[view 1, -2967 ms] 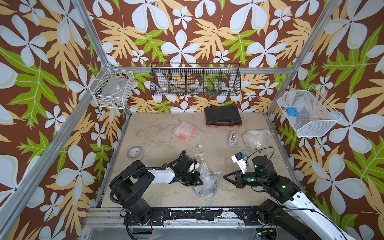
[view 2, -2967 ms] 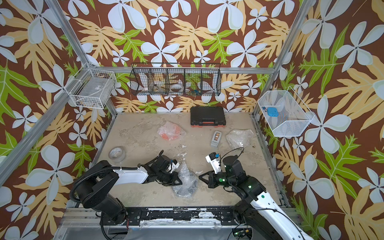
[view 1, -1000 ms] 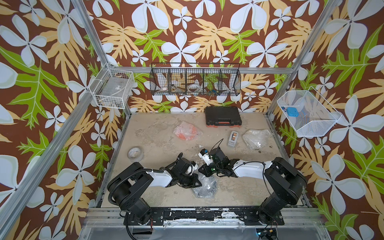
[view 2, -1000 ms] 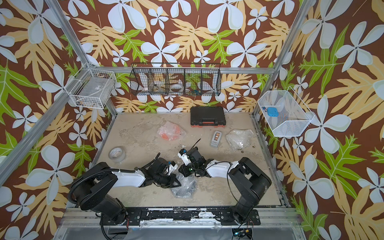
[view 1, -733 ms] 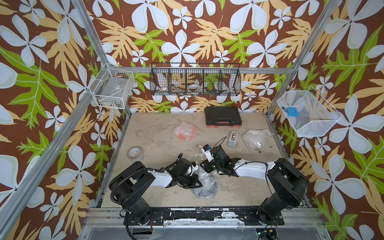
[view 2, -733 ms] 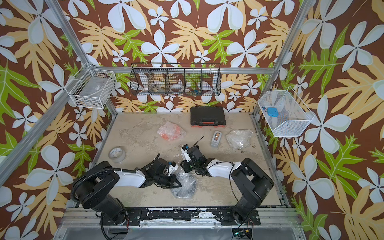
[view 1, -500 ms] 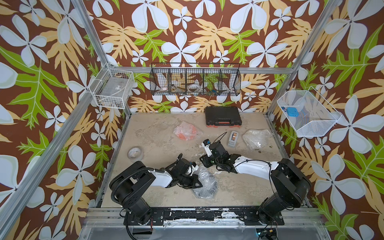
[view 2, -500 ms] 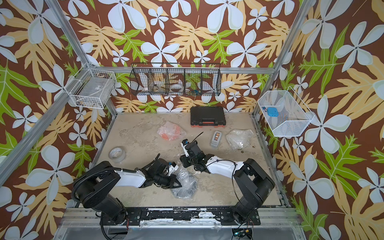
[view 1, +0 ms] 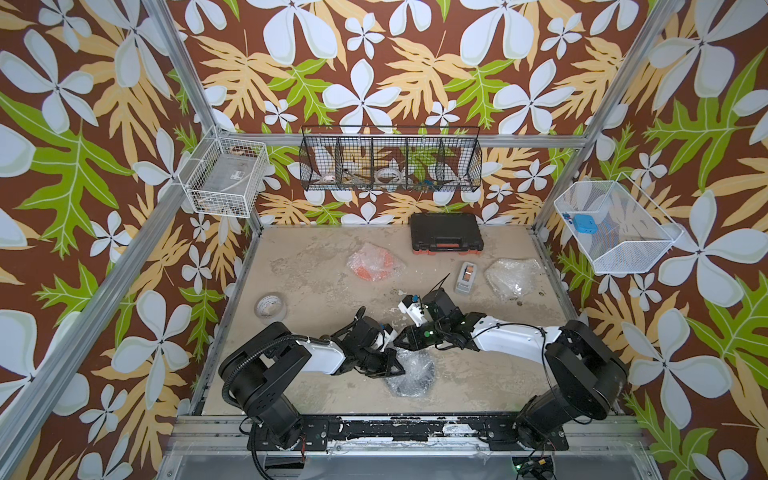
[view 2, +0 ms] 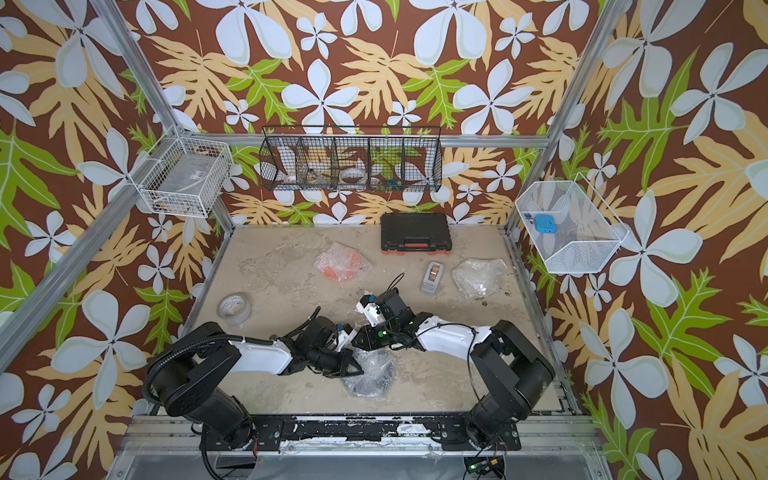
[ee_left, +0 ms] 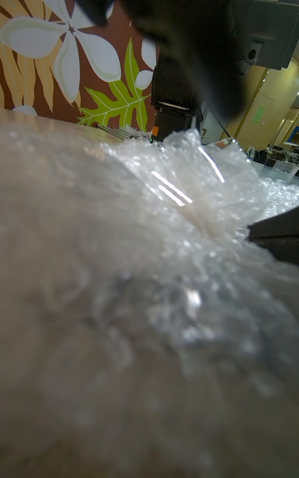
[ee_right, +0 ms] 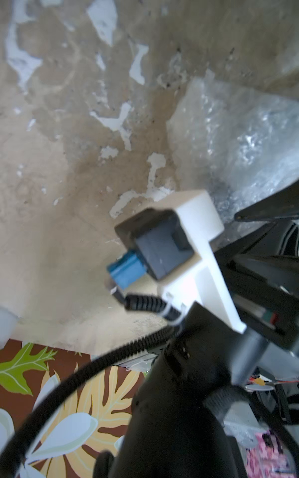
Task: Wrap dinner plates in bubble wrap
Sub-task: Stick the tape on the bubble wrap.
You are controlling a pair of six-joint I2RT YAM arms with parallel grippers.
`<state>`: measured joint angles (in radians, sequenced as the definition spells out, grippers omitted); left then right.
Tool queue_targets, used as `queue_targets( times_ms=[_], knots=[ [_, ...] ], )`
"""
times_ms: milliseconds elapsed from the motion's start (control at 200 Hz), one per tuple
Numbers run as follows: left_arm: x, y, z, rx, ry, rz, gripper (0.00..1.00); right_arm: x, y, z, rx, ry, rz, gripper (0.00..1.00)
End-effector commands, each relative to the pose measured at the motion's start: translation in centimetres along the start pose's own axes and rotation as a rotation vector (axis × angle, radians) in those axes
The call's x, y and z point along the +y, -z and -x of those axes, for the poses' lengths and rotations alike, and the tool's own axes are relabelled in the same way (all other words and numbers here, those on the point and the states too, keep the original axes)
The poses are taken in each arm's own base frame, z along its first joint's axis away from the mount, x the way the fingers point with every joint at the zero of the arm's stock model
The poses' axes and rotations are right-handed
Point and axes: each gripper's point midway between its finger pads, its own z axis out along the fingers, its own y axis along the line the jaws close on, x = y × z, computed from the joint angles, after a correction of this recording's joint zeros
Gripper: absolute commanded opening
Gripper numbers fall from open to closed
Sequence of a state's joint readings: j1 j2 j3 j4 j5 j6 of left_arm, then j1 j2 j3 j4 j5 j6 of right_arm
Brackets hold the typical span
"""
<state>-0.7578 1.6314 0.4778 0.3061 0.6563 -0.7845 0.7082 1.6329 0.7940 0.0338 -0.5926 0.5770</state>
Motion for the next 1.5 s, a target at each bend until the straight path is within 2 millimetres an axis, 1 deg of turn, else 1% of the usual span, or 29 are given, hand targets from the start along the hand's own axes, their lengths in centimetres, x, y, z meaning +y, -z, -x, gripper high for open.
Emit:
queue_targets(
  times_ms=[0,40,75,105,135,185,245,320,390,505,540,575,601,651,696,746,776,821,906,981,1041,1091,1131,1231,1316,1351,1376,1401,1496],
  knots=[
    [6.1,0.6,-3.7,0.088,0.172,0.256,0.03,-4.1,-1.1,-0.7,0.024,-0.078,-0.093,0.24],
    [6.1,0.6,-3.7,0.087,0.174,0.258,0.02,-5.8,-1.6,-1.3,0.049,-0.088,-0.147,0.24],
    [6.1,0.6,-3.7,0.087,0.176,0.257,0.03,-6.8,-1.9,-1.7,0.068,-0.089,-0.178,0.23],
    [6.1,0.6,-3.7,0.089,0.176,0.256,0.02,-7.2,-1.9,-1.8,0.073,-0.089,-0.191,0.23],
    [6.1,0.6,-3.7,0.09,0.176,0.257,0.02,-7.0,-1.8,-1.7,0.07,-0.083,-0.184,0.23],
    [6.1,0.6,-3.7,0.09,0.174,0.258,0.02,-5.7,-0.9,-1.1,0.047,-0.068,-0.148,0.24],
    [6.1,0.6,-3.7,0.089,0.176,0.26,0.03,-3.1,0.3,-0.4,0.02,-0.053,-0.066,0.26],
    [6.1,0.6,-3.7,0.088,0.175,0.259,0.02,-0.2,1.7,-0.7,0.02,-0.052,0.057,0.28],
    [6.1,0.6,-3.6,0.088,0.174,0.259,0.02,1.2,2.4,-1.7,0.03,-0.059,0.132,0.29],
    [6.2,0.6,-3.7,0.092,0.175,0.261,0.03,1.9,2.0,-4.6,0.107,-0.095,0.248,0.29],
    [6.2,0.5,-3.7,0.092,0.175,0.262,0.03,1.8,1.7,-5.5,0.137,-0.107,0.266,0.28],
    [6.3,0.5,-3.8,0.094,0.176,0.264,0.02,1.0,1.3,-6.4,0.166,-0.13,0.252,0.28],
    [6.3,0.5,-3.8,0.094,0.176,0.264,0.02,0.0,1.0,-6.9,0.177,-0.142,0.208,0.27],
    [6.3,0.6,-3.8,0.095,0.174,0.265,0.03,-2.8,0.5,-7.7,0.193,-0.161,0.064,0.25],
    [6.4,0.6,-3.9,0.095,0.177,0.267,0.03,-5.2,0.4,-7.8,0.198,-0.154,-0.075,0.24],
    [6.4,0.6,-3.9,0.094,0.179,0.268,0.02,-6.5,0.6,-7.4,0.195,-0.138,-0.165,0.24],
    [6.4,0.6,-3.9,0.094,0.179,0.267,0.02,-6.1,0.8,-7.0,0.182,-0.125,-0.159,0.24],
    [6.5,0.6,-3.9,0.095,0.18,0.268,0.02,-4.7,1.3,-6.0,0.15,-0.11,-0.115,0.23],
    [6.3,0.6,-3.9,0.094,0.178,0.267,0.02,-0.8,2.6,-4.9,0.11,-0.087,0.042,0.25],
    [6.3,0.6,-3.8,0.093,0.177,0.267,0.02,1.5,3.7,-5.1,0.109,-0.073,0.139,0.25],
    [6.3,0.6,-3.8,0.095,0.175,0.267,0.02,2.3,4.1,-6.1,0.124,-0.077,0.194,0.26],
    [6.3,0.6,-3.7,0.095,0.175,0.268,0.02,2.5,4.0,-7.4,0.153,-0.096,0.234,0.26],
    [6.2,0.6,-3.7,0.095,0.173,0.268,0.02,1.9,3.7,-8.6,0.181,-0.114,0.24,0.26],
    [6.3,0.6,-3.8,0.098,0.171,0.27,0.02,-0.8,2.6,-10.9,0.244,-0.15,0.148,0.25],
    [6.4,0.6,-3.8,0.096,0.171,0.274,0.03,-3.8,2.2,-11.3,0.246,-0.163,-0.004,0.22],
    [6.4,0.6,-3.8,0.097,0.17,0.274,0.02,-4.6,2.2,-11.2,0.243,-0.156,-0.054,0.22],
    [6.4,0.7,-3.9,0.097,0.172,0.276,0.02,-4.6,2.3,-11.0,0.238,-0.15,-0.06,0.22],
    [6.4,0.7,-3.9,0.096,0.173,0.276,0.03,-4.0,2.5,-10.6,0.224,-0.143,-0.041,0.22],
    [6.3,0.8,-3.8,0.092,0.172,0.273,0.03,-0.9,3.8,-9.1,0.159,-0.12,0.075,0.23]
  ],
)
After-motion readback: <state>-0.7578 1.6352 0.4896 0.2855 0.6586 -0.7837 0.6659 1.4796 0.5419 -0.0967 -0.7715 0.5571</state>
